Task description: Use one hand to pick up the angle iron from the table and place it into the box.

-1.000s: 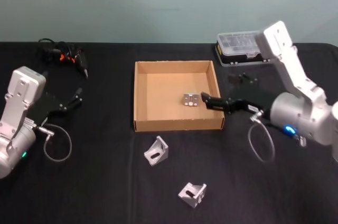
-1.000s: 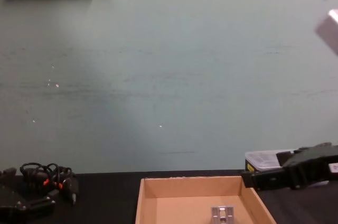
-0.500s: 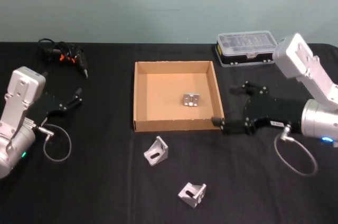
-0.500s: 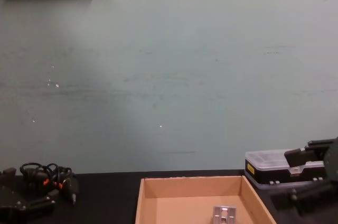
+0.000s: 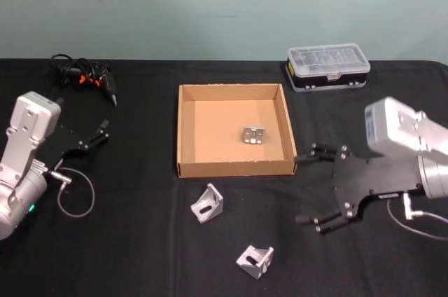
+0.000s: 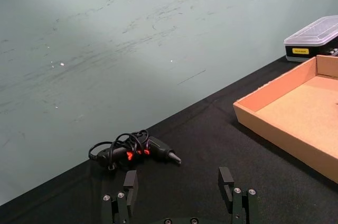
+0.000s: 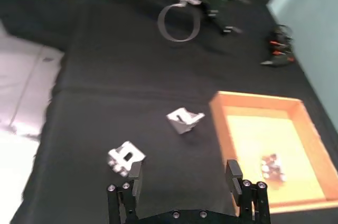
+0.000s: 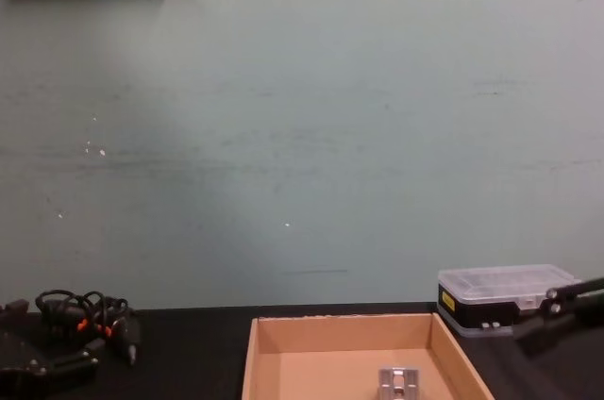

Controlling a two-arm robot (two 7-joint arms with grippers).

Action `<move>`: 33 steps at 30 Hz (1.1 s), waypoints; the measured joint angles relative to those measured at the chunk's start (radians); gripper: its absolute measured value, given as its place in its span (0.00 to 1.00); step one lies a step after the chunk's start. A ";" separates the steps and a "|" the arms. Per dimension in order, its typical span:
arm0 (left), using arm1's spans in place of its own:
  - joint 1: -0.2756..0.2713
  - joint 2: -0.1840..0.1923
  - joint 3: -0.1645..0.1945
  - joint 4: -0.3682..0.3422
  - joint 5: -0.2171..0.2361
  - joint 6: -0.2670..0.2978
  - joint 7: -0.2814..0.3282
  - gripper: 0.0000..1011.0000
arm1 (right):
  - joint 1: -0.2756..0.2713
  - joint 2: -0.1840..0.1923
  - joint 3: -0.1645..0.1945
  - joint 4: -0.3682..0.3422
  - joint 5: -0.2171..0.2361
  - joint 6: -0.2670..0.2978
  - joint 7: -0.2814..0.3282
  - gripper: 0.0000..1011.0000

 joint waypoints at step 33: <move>0.000 0.000 0.000 0.000 0.000 0.000 0.000 0.99 | 0.216 -0.055 -0.304 0.075 -0.213 -0.118 0.179 0.99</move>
